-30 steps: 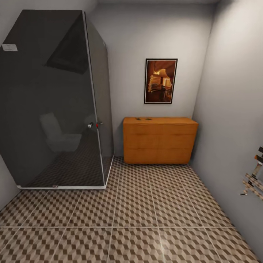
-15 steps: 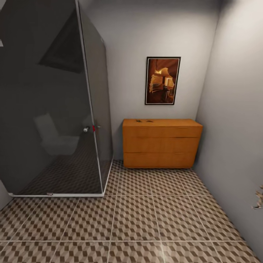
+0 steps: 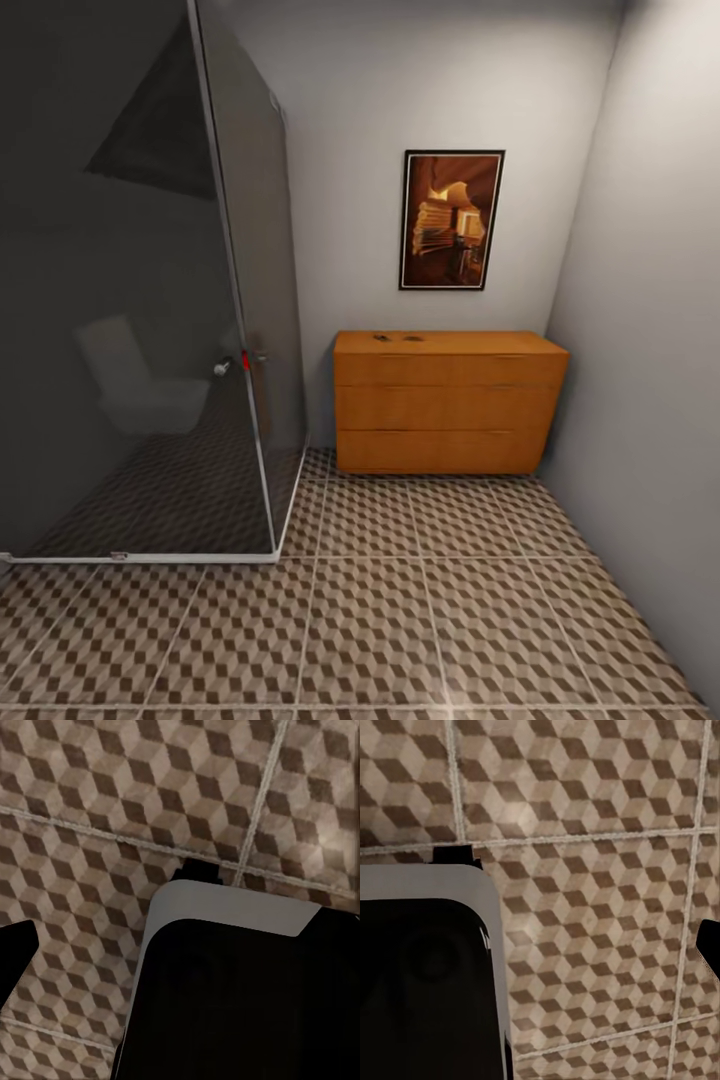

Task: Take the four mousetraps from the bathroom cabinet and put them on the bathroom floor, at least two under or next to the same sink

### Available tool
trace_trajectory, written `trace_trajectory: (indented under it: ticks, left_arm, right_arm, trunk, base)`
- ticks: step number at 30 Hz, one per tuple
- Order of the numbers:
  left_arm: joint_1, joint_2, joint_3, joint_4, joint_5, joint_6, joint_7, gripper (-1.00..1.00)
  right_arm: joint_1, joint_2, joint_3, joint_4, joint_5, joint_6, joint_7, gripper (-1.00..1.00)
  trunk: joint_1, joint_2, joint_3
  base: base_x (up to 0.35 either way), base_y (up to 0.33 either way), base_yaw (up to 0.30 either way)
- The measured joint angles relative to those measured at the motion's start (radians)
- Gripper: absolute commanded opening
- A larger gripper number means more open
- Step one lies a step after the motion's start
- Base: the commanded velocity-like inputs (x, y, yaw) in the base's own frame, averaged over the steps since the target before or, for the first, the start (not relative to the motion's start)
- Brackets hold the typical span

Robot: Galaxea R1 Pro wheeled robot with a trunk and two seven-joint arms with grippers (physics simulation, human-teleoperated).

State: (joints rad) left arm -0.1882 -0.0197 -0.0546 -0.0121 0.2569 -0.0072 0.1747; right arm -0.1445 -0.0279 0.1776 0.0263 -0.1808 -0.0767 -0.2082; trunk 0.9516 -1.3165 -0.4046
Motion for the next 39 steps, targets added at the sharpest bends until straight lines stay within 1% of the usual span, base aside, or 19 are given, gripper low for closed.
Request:
trace_trajectory:
  ticks: [4, 9, 21, 22, 23, 29, 39]
  left_arm:
    - [0.000, 0.000, 0.000, 0.000, -0.002, -0.001, 0.000, 1.00]
    - [0.000, -0.003, -0.001, 0.000, -0.006, -0.007, -0.001, 1.00]
    - [0.000, -0.014, -0.002, -0.002, -0.009, -0.011, -0.001, 1.00]
    - [0.000, -0.023, -0.002, -0.002, -0.010, -0.012, -0.001, 1.00]
    - [0.000, -0.024, -0.002, -0.002, -0.010, -0.012, -0.001, 1.00]
    - [0.000, -0.026, -0.003, -0.002, -0.011, -0.012, -0.002, 1.00]
    - [0.000, -0.025, -0.004, -0.003, -0.012, -0.007, -0.002, 1.00]
  right_arm:
    - [0.000, 0.000, -0.001, 0.000, -0.004, -0.001, 0.000, 1.00]
    - [0.000, 0.001, -0.002, 0.000, -0.007, -0.001, 0.000, 1.00]
    - [0.000, 0.001, -0.003, 0.000, -0.008, -0.002, 0.000, 1.00]
    - [0.000, 0.001, -0.003, 0.000, -0.008, -0.001, 0.000, 1.00]
    - [0.000, 0.001, -0.003, 0.000, -0.008, -0.001, 0.000, 1.00]
    - [0.000, 0.001, -0.003, 0.000, -0.008, 0.001, 0.000, 1.00]
    - [0.000, 0.001, -0.002, 0.000, -0.001, 0.001, -0.001, 1.00]
  trunk:
    - [0.000, 0.000, 0.000]
    - [0.000, 0.000, 0.001]
    - [0.001, 0.000, 0.005]
    - [0.001, 0.000, 0.005]
    - [0.001, 0.000, 0.006]
    - [0.000, 0.000, 0.007]
    - [0.000, 0.000, 0.007]
  base:
    - [0.307, 0.000, -0.032]
    - [0.173, 0.000, -0.166]
    - [0.022, 0.000, -0.266]
    - [0.001, 0.000, -0.239]
    - [0.001, 0.000, -0.204]
    - [0.055, -0.040, -0.080]
    - [0.210, -0.152, -0.013]
